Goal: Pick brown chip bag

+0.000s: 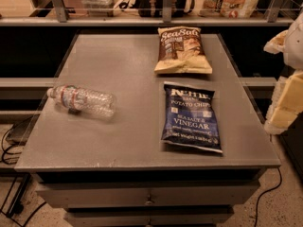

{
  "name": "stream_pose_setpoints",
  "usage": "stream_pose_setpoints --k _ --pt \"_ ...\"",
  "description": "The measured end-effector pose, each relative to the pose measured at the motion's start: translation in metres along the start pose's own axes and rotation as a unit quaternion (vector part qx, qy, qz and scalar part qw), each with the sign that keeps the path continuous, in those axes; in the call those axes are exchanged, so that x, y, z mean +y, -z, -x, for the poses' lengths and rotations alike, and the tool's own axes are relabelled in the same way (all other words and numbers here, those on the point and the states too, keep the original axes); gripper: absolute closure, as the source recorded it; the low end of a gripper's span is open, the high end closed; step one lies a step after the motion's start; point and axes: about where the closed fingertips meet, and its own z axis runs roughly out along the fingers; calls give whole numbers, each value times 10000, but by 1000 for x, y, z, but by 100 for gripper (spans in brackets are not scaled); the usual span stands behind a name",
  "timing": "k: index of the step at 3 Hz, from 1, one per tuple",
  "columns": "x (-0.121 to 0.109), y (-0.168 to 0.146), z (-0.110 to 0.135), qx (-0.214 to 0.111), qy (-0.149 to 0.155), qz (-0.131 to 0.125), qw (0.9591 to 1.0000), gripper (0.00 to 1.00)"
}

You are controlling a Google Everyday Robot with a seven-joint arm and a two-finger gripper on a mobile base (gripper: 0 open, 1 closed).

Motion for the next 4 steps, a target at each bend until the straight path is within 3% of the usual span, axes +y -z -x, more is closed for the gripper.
stream_pose_setpoints --k 2,3,4 --pt "-4 0 1 -67 -64 -90 9999 0" --pt "-23 -8 9 -542 -334 -221 9977 0" --pt "-50 -25 30 -1227 -607 -258 9903 0"
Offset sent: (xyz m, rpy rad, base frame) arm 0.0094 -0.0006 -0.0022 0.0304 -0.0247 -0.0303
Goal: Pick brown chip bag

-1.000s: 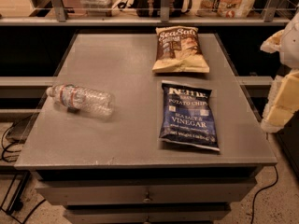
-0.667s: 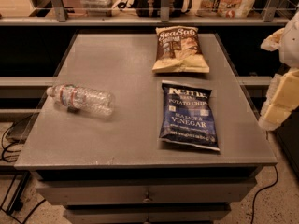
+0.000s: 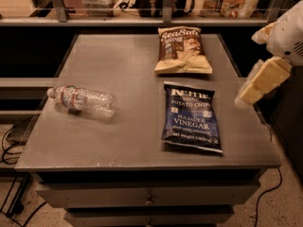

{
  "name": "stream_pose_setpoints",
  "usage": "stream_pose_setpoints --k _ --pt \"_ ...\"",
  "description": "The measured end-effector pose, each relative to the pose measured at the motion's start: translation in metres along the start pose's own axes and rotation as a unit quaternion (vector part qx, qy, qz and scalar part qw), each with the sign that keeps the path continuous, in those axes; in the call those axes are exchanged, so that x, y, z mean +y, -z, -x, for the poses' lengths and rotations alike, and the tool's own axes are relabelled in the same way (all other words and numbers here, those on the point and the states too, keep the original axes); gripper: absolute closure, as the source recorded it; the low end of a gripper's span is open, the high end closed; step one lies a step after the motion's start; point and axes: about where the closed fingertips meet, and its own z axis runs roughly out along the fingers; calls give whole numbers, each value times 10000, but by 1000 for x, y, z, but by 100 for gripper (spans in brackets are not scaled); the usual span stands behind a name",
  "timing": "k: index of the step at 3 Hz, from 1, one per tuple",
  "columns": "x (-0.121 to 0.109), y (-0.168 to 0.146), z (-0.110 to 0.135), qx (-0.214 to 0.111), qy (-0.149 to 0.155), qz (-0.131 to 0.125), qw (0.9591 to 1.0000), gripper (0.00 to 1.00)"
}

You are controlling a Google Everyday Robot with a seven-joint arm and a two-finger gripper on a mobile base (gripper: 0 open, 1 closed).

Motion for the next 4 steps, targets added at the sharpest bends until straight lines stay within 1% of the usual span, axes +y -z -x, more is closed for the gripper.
stream_pose_setpoints --k 1,2,3,4 --pt "-29 -37 22 -657 -440 76 9968 0" --pt "-29 -37 22 -657 -440 77 9968 0" --pt "-46 -55 49 -922 -251 36 9954 0" --pt "-73 -76 82 -1324 -165 -53 9910 0"
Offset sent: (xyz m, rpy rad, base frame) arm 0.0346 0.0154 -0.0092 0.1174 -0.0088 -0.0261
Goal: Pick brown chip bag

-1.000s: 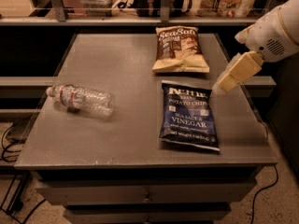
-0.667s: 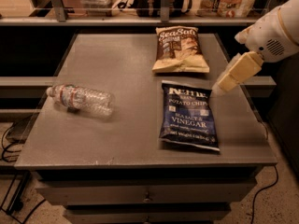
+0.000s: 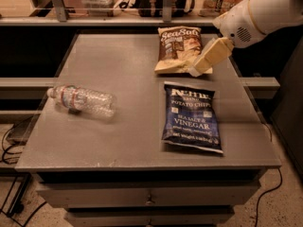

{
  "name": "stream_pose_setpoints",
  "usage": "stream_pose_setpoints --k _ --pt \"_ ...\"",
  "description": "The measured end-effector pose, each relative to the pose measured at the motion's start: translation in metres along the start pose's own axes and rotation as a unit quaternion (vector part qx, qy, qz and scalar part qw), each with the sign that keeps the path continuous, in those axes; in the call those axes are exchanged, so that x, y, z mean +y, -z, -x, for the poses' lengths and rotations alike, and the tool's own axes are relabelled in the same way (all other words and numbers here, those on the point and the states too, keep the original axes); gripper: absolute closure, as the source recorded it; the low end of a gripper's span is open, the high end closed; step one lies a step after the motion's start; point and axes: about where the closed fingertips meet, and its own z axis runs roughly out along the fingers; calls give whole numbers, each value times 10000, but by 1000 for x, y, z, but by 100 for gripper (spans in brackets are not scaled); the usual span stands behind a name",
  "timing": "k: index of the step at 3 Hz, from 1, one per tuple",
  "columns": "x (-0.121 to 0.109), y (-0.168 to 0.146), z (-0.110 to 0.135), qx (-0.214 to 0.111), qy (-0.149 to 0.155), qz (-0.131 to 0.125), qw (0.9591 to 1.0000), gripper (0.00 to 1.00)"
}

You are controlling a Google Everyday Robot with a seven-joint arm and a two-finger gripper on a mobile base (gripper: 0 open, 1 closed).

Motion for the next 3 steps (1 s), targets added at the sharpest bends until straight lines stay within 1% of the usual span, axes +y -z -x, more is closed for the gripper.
stream_pose_setpoints --k 1,2,3 --pt "-25 -32 11 -134 -25 -80 9999 0" --pt "-47 -61 1 -41 -238 -262 9994 0" --pt "-68 -81 -22 167 -528 -546 9970 0"
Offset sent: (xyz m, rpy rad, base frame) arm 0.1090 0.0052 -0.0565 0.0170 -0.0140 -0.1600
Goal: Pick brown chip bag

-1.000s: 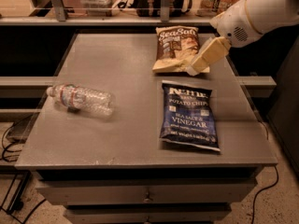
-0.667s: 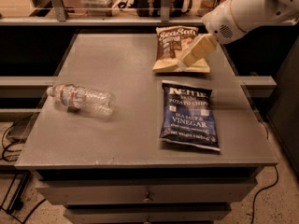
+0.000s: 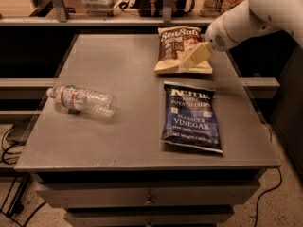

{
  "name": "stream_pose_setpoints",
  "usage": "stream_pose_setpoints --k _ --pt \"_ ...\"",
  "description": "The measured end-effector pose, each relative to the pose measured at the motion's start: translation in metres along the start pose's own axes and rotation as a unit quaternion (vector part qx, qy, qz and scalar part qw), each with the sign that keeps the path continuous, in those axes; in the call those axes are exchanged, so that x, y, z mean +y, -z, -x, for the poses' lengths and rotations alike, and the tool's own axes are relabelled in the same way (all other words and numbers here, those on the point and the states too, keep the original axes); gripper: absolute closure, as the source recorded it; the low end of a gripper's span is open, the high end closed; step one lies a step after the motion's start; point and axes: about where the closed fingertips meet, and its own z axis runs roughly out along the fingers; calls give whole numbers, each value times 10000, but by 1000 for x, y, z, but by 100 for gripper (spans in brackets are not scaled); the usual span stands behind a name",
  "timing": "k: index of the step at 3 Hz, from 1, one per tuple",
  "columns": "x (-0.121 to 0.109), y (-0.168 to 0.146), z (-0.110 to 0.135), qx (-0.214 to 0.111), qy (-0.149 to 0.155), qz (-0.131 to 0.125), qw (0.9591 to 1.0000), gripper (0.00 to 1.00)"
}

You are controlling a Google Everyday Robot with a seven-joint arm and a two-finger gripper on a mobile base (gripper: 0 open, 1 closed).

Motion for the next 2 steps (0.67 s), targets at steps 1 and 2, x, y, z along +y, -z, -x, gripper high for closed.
stream_pose_setpoints --k 1,2 --pt "-19 -19 -28 151 -420 -99 9990 0" --pt "-24 -40 -44 171 -707 82 9973 19"
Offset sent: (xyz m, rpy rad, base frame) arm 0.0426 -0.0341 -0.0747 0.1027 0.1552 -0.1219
